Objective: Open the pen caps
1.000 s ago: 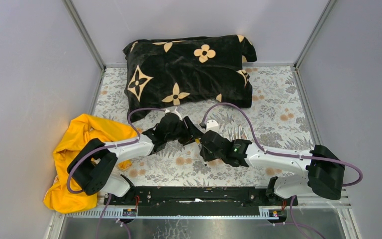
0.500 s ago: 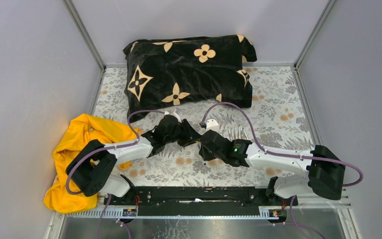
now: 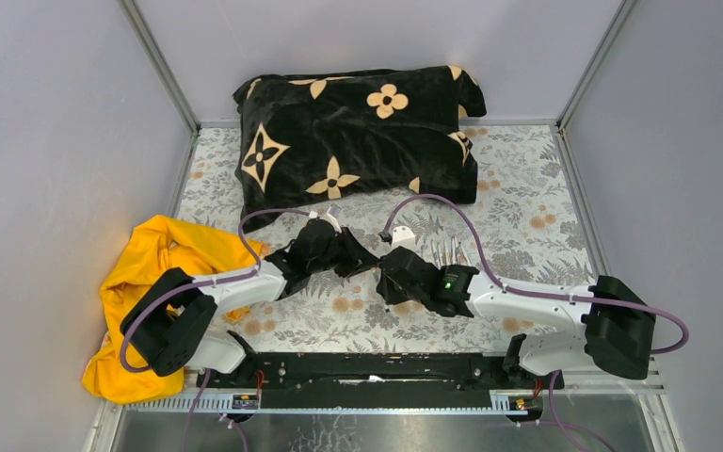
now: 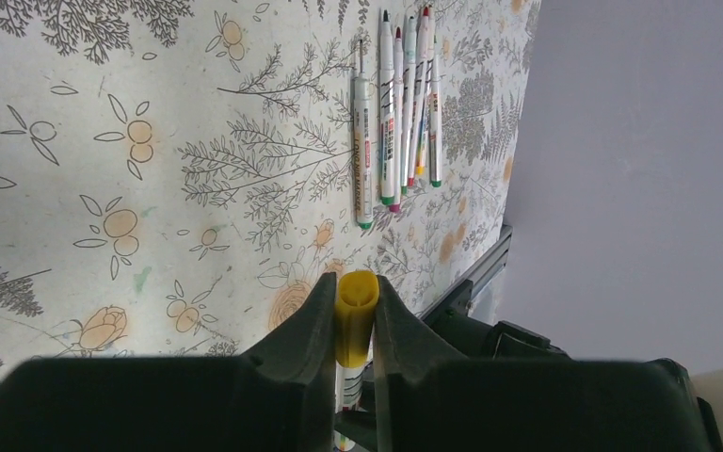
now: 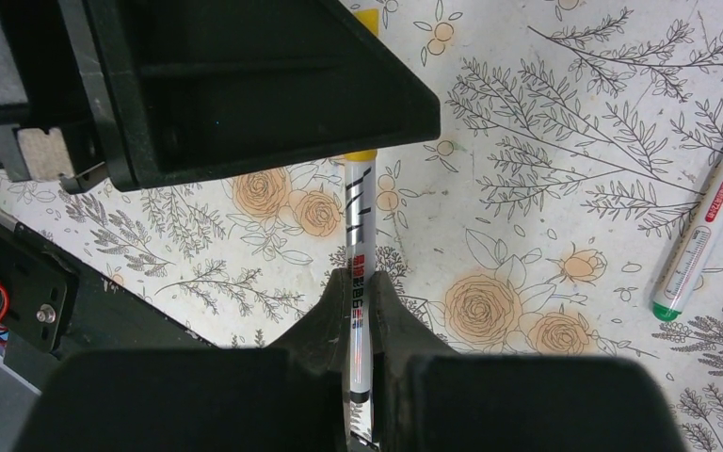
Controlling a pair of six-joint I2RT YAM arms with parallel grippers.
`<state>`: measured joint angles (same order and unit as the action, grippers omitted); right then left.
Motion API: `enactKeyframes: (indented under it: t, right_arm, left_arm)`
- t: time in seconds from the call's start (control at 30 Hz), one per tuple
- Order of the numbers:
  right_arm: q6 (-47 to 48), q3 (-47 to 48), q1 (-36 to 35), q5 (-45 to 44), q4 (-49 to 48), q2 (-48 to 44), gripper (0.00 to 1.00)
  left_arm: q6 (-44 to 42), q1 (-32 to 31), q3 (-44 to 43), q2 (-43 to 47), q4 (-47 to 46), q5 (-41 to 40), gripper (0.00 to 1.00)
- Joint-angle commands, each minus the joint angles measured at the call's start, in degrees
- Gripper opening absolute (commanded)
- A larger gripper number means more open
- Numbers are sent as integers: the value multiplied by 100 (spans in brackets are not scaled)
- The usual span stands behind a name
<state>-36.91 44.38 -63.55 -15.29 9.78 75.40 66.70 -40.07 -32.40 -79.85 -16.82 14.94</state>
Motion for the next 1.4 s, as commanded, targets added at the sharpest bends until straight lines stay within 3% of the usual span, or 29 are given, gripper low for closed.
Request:
enactKeyframes:
  t: [0.0,0.23,0.4,0.53,0.87,1.1,1.27,1.37]
  right_arm:
    - [-80,-61,65,-46,-105,-189,0]
    - [-55,-55,80,-68,-58,-253,1]
    - [30,76,80,-20,-38,-173,21]
    - [90,211,80,16,-55,-60,27]
    - [181,436,80,-16,-73,203,29]
    - [242,522,156,-18,-95,375,24]
    - [253,546,249,46,-99,481,0]
    - [222,460,272,103,-145,494,0]
  left_arm:
    - [19,-14,46,140,-322,16,10]
    - [45,-10,57,122,-314,-64,0]
    - [45,-9,-37,70,-225,-83,0]
    - [50,-16,-93,65,-135,-112,0]
    - [45,-18,-175,83,-47,-75,0]
    - [30,-13,-196,106,-25,-41,0]
    - [-19,-13,-216,96,43,-162,0]
    - [-153,2,-309,12,170,-355,0]
